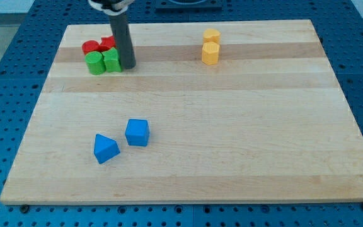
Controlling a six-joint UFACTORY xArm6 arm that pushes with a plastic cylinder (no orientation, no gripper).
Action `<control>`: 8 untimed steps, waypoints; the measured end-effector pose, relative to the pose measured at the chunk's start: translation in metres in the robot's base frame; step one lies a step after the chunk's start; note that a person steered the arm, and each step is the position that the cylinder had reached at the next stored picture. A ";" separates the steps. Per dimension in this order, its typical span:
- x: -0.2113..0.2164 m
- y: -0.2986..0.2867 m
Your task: Move your arm to the top left of the heart
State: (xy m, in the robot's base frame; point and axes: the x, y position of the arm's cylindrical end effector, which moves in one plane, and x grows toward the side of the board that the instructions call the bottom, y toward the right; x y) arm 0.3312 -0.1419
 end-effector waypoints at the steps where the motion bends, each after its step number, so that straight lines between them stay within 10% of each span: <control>1: 0.001 0.013; 4: -0.117 0.066; 8: -0.133 0.113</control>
State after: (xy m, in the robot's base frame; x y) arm 0.1982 -0.0291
